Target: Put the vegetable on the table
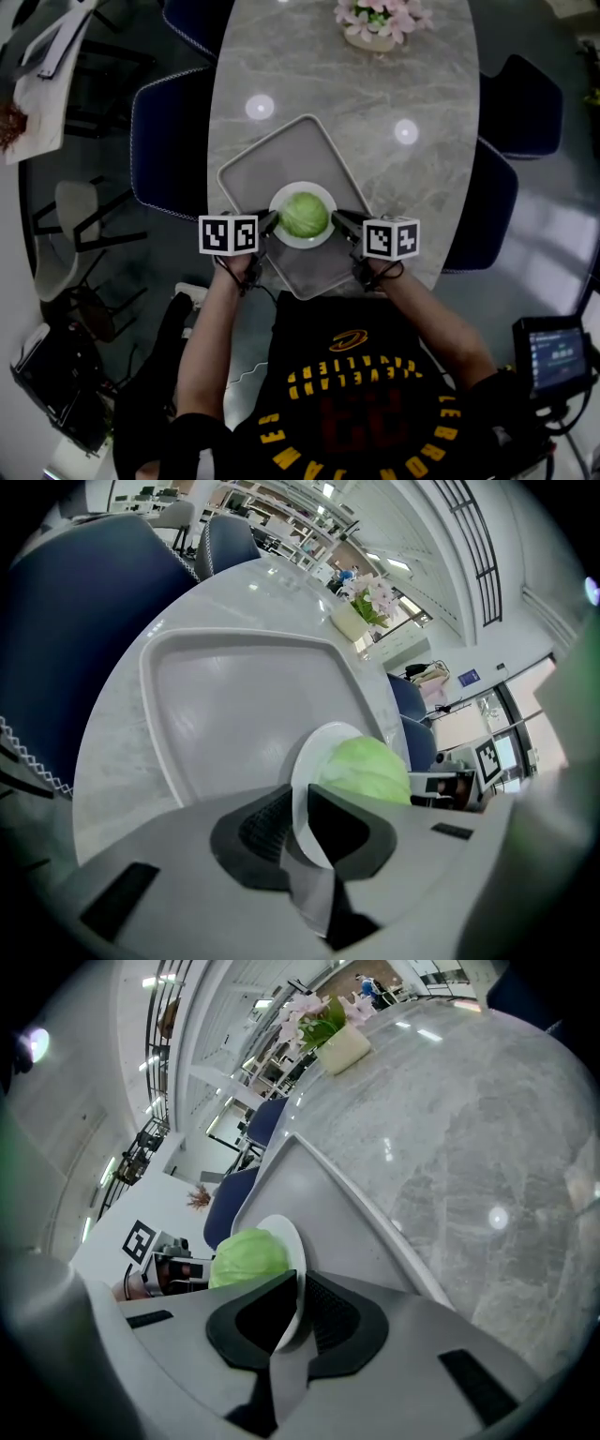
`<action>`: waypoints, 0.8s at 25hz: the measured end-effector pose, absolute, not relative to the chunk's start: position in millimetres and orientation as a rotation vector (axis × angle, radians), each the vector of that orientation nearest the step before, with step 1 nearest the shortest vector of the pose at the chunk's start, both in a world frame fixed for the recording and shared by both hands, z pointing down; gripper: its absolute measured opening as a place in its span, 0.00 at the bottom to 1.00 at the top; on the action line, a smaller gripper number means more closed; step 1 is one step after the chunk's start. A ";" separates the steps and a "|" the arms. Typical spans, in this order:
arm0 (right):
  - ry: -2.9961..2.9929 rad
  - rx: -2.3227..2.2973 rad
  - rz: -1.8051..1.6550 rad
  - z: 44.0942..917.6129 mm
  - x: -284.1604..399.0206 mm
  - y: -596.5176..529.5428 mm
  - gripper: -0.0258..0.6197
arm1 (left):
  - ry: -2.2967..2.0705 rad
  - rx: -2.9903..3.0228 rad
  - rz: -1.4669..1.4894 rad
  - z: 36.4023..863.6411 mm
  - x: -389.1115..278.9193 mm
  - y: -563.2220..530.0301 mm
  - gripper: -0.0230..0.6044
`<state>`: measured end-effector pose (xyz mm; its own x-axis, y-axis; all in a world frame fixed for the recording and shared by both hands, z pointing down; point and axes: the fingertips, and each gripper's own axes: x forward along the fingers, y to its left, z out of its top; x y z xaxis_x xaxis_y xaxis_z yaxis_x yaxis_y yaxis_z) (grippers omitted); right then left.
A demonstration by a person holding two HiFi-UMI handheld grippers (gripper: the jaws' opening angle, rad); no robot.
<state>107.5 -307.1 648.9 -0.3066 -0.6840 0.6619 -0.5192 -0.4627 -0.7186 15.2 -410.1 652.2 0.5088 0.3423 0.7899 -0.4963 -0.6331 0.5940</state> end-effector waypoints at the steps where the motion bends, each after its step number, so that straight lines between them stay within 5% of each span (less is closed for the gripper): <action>1: 1.545 -1.768 -1.881 646.6 106.8 -304.3 0.10 | -0.125 1.885 1.225 650.2 13.3 -406.6 0.12; 20: 1.554 -1.720 -1.773 637.7 132.1 -269.4 0.09 | -0.108 1.849 1.081 641.2 27.0 -364.7 0.10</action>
<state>132.1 -269.4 637.7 -0.2890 -0.7544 0.5893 -0.4853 -0.4152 -0.7695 27.0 -364.7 641.2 0.6039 0.3565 0.7129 -0.4905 -0.5388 0.6849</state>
